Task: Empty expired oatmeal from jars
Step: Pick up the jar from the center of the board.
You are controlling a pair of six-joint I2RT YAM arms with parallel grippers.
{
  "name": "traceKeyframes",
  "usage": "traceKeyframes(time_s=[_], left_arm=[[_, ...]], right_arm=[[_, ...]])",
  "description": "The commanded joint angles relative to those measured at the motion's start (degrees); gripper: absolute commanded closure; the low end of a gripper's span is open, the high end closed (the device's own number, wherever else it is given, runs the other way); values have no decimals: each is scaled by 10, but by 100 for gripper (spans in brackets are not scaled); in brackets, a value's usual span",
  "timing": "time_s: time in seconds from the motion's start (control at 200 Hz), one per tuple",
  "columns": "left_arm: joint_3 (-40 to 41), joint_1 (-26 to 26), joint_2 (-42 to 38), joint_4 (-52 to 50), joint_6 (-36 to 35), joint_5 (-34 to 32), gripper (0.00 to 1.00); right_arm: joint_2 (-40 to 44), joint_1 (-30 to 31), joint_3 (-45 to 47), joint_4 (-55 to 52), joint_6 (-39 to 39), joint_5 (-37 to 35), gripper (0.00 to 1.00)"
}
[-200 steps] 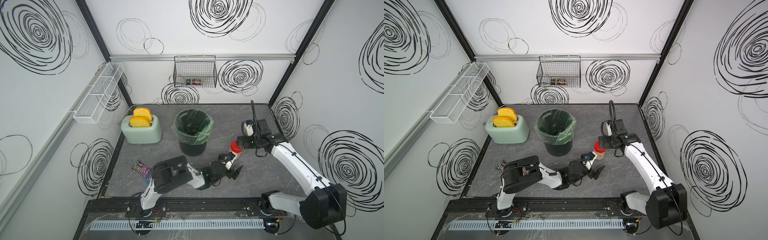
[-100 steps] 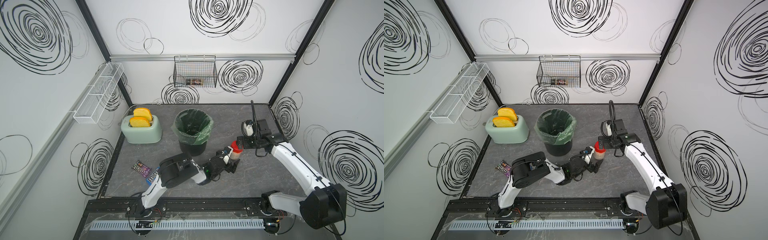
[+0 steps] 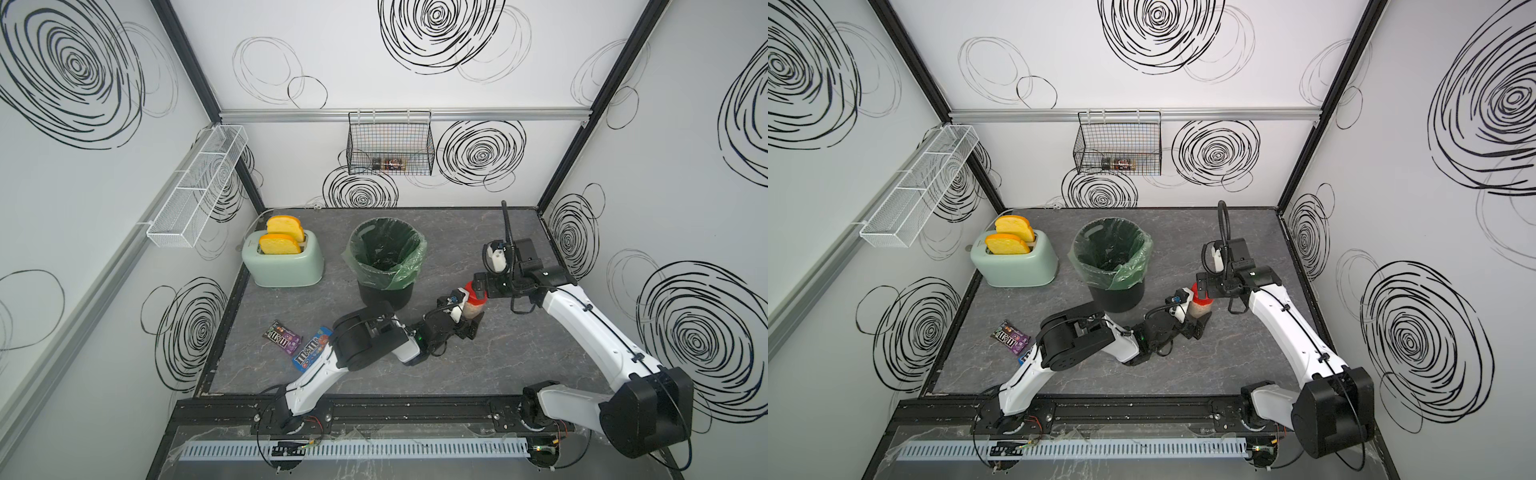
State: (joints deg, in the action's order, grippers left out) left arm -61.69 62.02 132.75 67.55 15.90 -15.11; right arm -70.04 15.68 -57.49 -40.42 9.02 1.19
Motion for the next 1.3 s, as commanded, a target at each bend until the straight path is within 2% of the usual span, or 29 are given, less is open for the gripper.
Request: traceKeyframes(time_s=[0.0,0.43,0.69,1.171,1.296], left_arm=[[-15,-8,15,61,2,-4,4],[-23,-13,47,135,-18,0,4],[-23,-14,64,179,-25,-8,0],[-50,-20,99,197,-35,-5,3],[-54,-22,100,200,-40,-3,7]], right_arm=[[4,-1,-16,-19,4,6,2],[-7,-2,-20,-23,5,2,2],[-9,-2,-24,-28,5,4,2],[-12,-1,-36,-40,4,0,2],[-12,-1,-36,-43,4,0,2]])
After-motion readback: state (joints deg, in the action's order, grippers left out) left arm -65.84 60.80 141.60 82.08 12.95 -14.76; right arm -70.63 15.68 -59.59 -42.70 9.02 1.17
